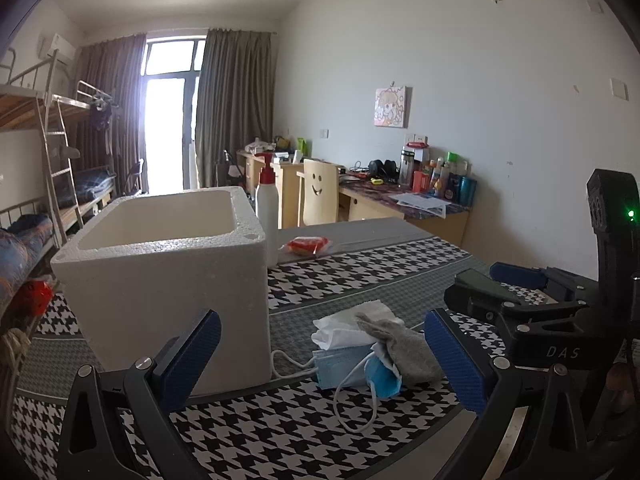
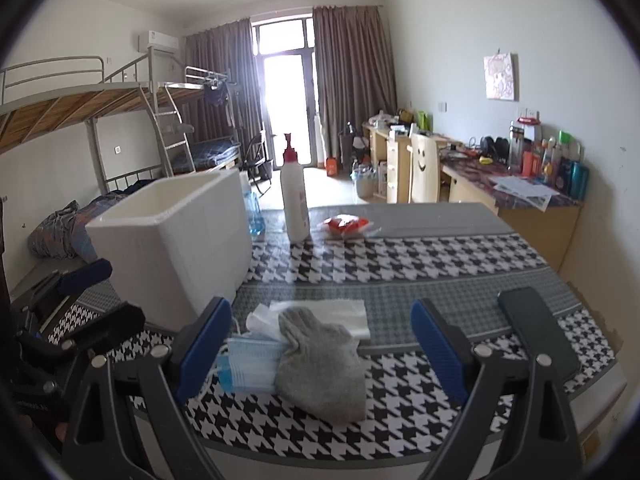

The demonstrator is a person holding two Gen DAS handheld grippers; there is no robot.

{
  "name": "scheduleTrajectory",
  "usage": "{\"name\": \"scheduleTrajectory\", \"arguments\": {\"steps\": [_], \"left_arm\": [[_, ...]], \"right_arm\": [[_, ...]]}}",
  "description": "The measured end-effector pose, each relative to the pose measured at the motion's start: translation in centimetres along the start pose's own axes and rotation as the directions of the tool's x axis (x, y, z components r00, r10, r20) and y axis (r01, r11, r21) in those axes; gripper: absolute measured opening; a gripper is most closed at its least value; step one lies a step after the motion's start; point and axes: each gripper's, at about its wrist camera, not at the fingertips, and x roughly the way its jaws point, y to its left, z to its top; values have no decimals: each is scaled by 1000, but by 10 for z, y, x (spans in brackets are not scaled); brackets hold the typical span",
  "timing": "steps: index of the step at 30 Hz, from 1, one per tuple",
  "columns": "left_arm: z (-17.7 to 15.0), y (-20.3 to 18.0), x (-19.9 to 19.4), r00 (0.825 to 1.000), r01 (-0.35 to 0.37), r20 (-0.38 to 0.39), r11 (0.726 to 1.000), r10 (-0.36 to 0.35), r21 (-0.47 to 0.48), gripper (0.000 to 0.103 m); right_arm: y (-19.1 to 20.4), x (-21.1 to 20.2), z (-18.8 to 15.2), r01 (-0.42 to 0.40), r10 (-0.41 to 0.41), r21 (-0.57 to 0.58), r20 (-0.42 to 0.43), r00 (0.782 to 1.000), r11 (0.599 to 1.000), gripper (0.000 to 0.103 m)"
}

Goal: Organize soft objects
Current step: 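Lower the right tool onto the grey sock and close its fingers on it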

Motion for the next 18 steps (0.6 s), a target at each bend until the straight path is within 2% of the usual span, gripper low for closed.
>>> {"name": "scheduleTrajectory", "arguments": {"steps": [4, 15, 18], "left_arm": [[-4, -2, 5, 999, 38, -25, 999, -39, -22, 102], [-18, -1, 26, 996, 12, -88, 999, -15, -39, 102], [-18, -1, 28, 996, 11, -91, 999, -15, -39, 102]], "right_arm": [[-5, 8, -9, -9, 9, 15, -28, 1000, 1000, 93], [-16, 29, -28, -27, 33, 52, -119, 992, 998, 93], [-17, 35, -34, -30, 39, 59, -149, 988, 998, 87]]}}
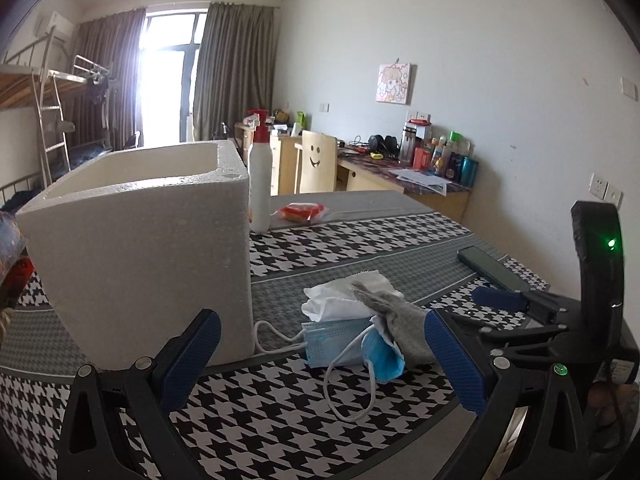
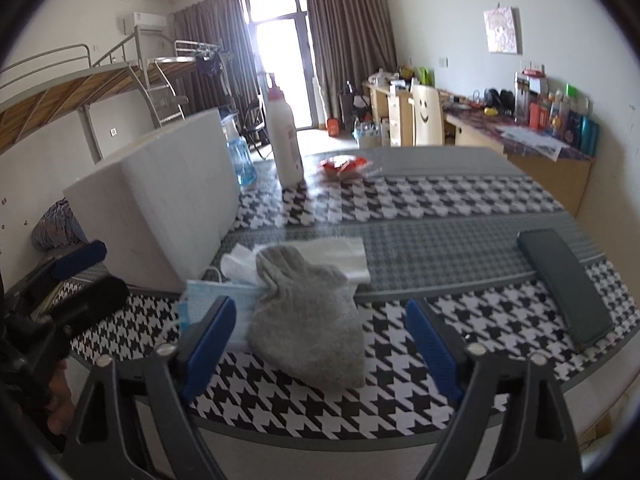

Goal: Organize soft objects
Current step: 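Lower the right tool onto the grey sock and close its fingers on it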

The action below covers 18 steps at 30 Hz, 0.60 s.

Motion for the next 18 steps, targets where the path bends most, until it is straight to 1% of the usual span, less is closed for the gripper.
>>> {"name": "scheduleTrajectory", "arguments": {"steps": [3, 5, 6, 9, 15, 17, 18], "left_arm": [[0, -1, 3, 1000, -2, -8, 1000, 2, -1, 102], [0, -2, 6, 1000, 2, -14, 1000, -2, 0, 102], [0, -4, 7, 1000, 5, -16, 1000, -5, 3, 102], [0, -7, 11, 1000, 11, -24, 1000, -10, 15, 102], [-2, -6, 16, 999, 13, -40, 1000, -13, 15, 102], [-2, -7, 17, 999, 15, -42, 1000, -14, 19, 102], [-2, -7, 17, 999, 16, -42, 1000, -15, 22, 102]], "right_arm": [[-3, 6, -4, -6, 6, 13, -24, 1000, 1000, 86], [-4, 10, -7, -19, 20, 19, -44, 999, 1000, 84], [-4, 11, -8, -23, 24, 21, -53, 998, 1000, 81], [-4, 17, -11, -23, 25, 21, -81, 996, 1000, 79], [-8, 27, -16, -37, 42, 44, -127, 991, 998, 69], [-9, 31, -18, -53, 62, 60, -150, 987, 997, 68], [-10, 33, -20, -60, 70, 67, -163, 984, 996, 64]]}}
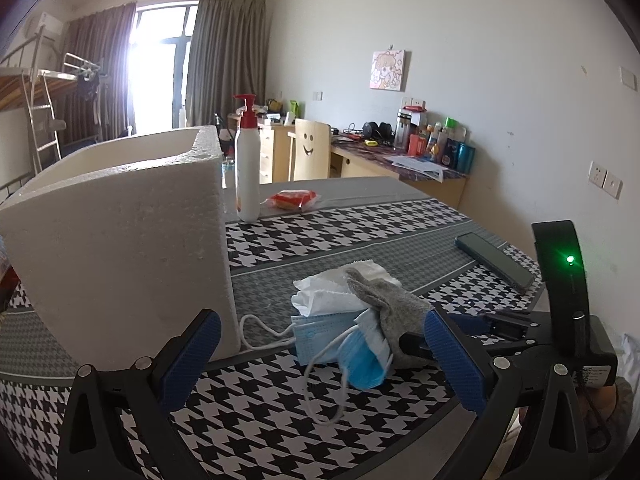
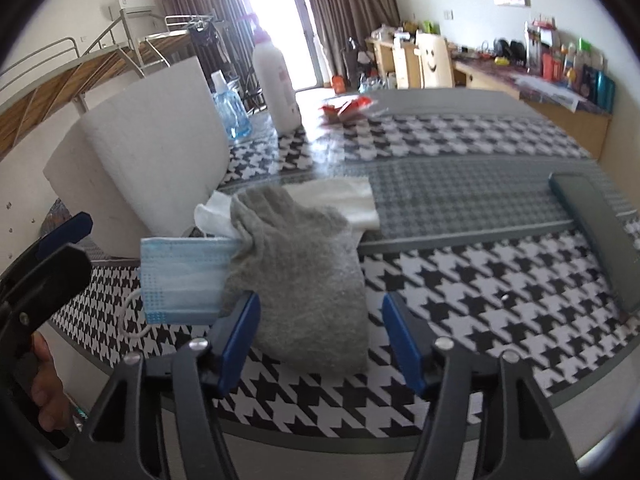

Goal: Organize soft objects
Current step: 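Lower the right tool onto the grey sock and close its fingers on it, then lift the grey sock with the right tool while the left tool grasps the white tissue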

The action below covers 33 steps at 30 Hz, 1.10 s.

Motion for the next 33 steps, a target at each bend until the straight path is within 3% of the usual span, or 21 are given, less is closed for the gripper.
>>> {"name": "scheduleTrajectory", "arguments": {"steps": [10, 17, 23, 33], "left_arm": [[-3, -3, 9, 1000, 10, -27, 1000, -10, 8, 102], [-4, -7, 11, 999, 23, -41, 1000, -22, 18, 102], [-1, -11, 13, 999, 29, -45, 999, -28, 25, 102], [17, -32, 25, 999, 50, -28, 993, -47, 103, 102]], "right_arm": [[-10, -3, -1, -15, 16, 12, -31, 999, 1000, 16], [-14, -31, 6, -42, 41, 12, 33, 999, 999, 13], [-23, -61, 13, -19, 14, 41, 116, 993, 999, 12], [-41, -70, 15, 18, -28, 67, 153, 988, 998, 12]]}}
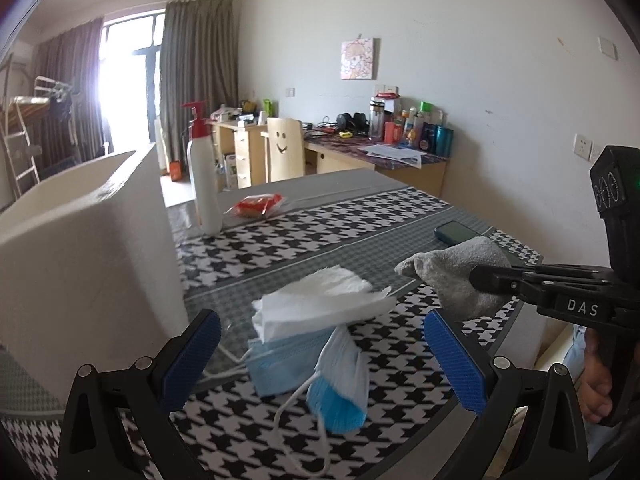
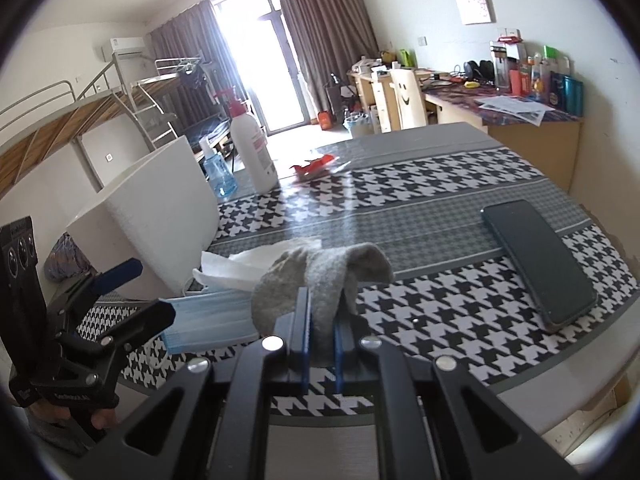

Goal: Organize soft objects
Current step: 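Lift the grey sock with the right tool while the left tool grasps the white tissue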

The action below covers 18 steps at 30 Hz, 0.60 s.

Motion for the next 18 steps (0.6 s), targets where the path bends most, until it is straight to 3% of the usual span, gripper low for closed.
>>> {"name": "scheduleTrajectory", "arguments": {"steps": [4, 9, 13, 18], "left_arm": [[9, -7, 15, 998, 57, -40, 998, -56, 22, 102], [14, -17, 27, 997, 52, -60, 995, -47, 80, 102], [19, -23, 40, 990, 96, -121, 984, -78, 150, 96], [21, -26, 57, 982, 88, -182, 975, -51, 203, 92]], "right_arm": [[-7, -5, 5, 22, -22, 26, 11, 1000, 999, 12], [-9, -6, 8, 14, -14, 29, 23, 1000, 999, 12], [-17, 0, 6, 18, -18, 47, 3, 1000, 999, 12], [-25, 5, 4, 15, -15, 78, -9, 1000, 997, 12]]}}
